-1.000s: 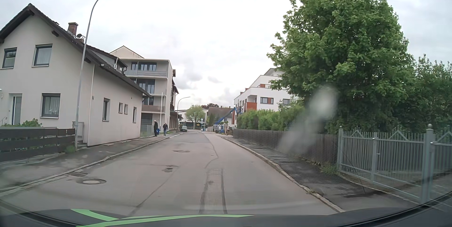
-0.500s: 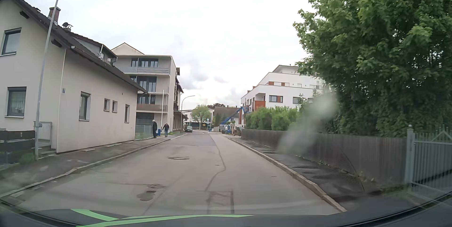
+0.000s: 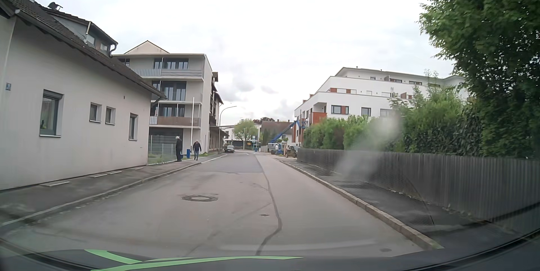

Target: Follow the waypoints while adhering to traffic rules and regulations

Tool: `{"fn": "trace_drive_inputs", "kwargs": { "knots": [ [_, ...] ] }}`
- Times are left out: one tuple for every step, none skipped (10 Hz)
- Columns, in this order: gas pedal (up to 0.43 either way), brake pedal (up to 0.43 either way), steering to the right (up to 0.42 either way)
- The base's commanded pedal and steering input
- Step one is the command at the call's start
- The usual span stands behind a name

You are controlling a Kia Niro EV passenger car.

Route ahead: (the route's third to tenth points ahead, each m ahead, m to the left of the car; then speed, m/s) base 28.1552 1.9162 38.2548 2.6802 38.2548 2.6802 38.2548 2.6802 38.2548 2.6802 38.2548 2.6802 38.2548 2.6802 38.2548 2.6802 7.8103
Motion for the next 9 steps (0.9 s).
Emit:
{"fn": "trace_drive_inputs", "kwargs": {
  "knots": [
    [0.220,0.000,-0.012],
    [0.197,0.000,-0.009],
    [0.197,0.000,-0.003],
    [0.189,0.000,0.001],
    [0.169,0.000,0.000],
    [0.079,0.000,0.000],
    [0.000,0.000,0.000],
    [0.000,0.000,0.000],
    [0.000,0.000,0.000]
  ]
}}
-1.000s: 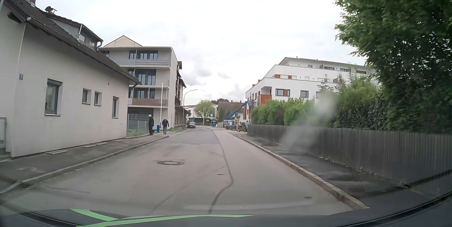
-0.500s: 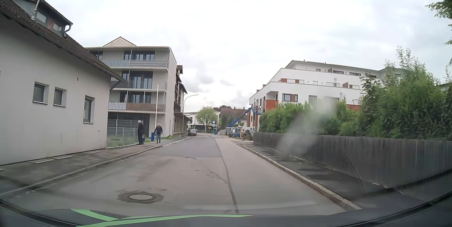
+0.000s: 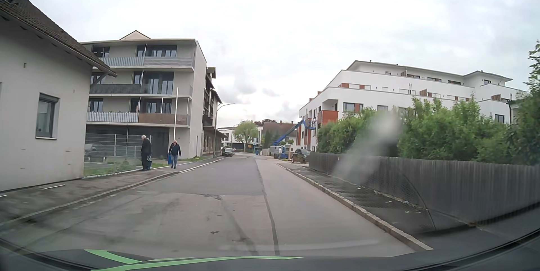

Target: Follow the waypoints while adhering to traffic rules and regulations

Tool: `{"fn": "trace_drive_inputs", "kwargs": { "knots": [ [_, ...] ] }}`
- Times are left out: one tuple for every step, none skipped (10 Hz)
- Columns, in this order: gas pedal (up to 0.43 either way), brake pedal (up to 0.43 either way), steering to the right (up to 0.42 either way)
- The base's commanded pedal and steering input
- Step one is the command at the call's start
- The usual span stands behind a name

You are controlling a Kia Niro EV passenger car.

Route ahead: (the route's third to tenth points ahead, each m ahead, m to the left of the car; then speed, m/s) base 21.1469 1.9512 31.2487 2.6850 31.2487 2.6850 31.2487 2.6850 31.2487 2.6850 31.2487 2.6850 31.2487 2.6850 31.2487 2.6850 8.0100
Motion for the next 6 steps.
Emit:
{"fn": "trace_drive_inputs", "kwargs": {
  "knots": [
    [0.000,0.000,0.000],
    [0.000,0.000,-0.005],
    [0.000,0.000,-0.008],
    [0.000,0.000,-0.008],
    [0.000,0.000,-0.008],
    [0.000,0.000,-0.008]
  ]
}}
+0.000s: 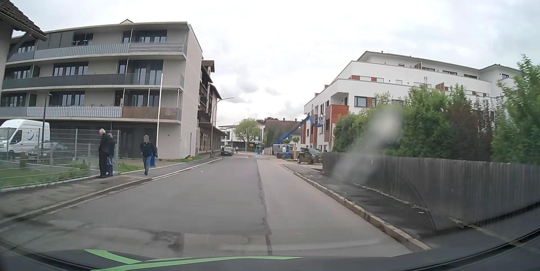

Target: Follow the waypoints while adhering to traffic rules and regulations

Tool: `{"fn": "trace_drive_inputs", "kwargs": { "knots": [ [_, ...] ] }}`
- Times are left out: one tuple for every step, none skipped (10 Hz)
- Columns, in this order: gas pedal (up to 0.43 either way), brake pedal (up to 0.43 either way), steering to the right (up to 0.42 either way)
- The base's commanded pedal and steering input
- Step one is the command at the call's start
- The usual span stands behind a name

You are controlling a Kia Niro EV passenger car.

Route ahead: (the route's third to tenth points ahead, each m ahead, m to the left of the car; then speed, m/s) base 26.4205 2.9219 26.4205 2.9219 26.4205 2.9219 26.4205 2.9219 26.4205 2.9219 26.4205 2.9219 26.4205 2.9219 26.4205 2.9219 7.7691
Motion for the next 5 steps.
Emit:
{"fn": "trace_drive_inputs", "kwargs": {
  "knots": [
    [0.000,0.000,-0.010],
    [0.000,0.000,-0.010],
    [0.000,0.000,-0.010],
    [0.000,0.006,-0.010],
    [0.000,0.006,-0.010]
  ]
}}
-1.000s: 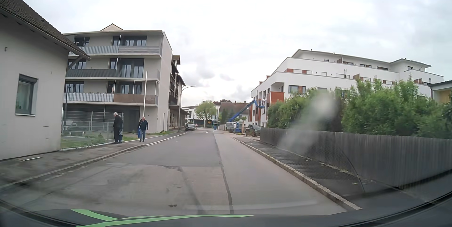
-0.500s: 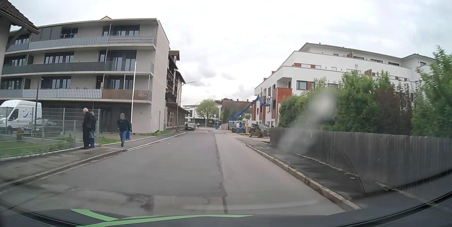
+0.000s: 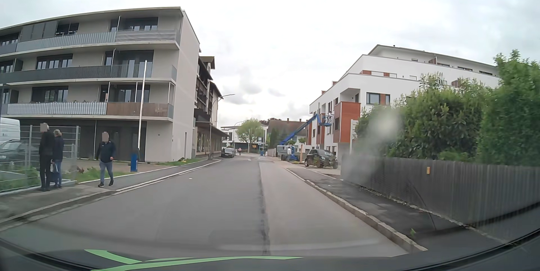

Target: Follow the waypoints while adhering to traffic rules and regulations

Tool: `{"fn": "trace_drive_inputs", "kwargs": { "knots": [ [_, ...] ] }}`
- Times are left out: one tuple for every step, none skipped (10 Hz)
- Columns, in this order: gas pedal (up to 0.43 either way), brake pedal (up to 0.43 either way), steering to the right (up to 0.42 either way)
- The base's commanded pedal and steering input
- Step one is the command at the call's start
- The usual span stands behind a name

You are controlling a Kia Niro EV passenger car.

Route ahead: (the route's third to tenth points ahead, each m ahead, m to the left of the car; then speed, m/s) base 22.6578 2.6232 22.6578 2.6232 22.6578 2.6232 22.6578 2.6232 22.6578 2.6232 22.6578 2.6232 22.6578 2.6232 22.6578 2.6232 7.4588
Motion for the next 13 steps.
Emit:
{"fn": "trace_drive_inputs", "kwargs": {
  "knots": [
    [0.000,0.006,-0.010],
    [0.000,0.006,-0.010],
    [0.000,0.006,-0.008],
    [0.000,0.006,-0.006],
    [0.000,0.006,-0.006],
    [0.000,0.006,-0.006],
    [0.000,0.012,-0.004],
    [0.000,0.024,-0.002],
    [0.000,0.037,0.001],
    [0.000,0.055,0.002],
    [0.000,0.085,0.004],
    [0.000,0.098,0.004],
    [0.000,0.110,0.004]
  ]
}}
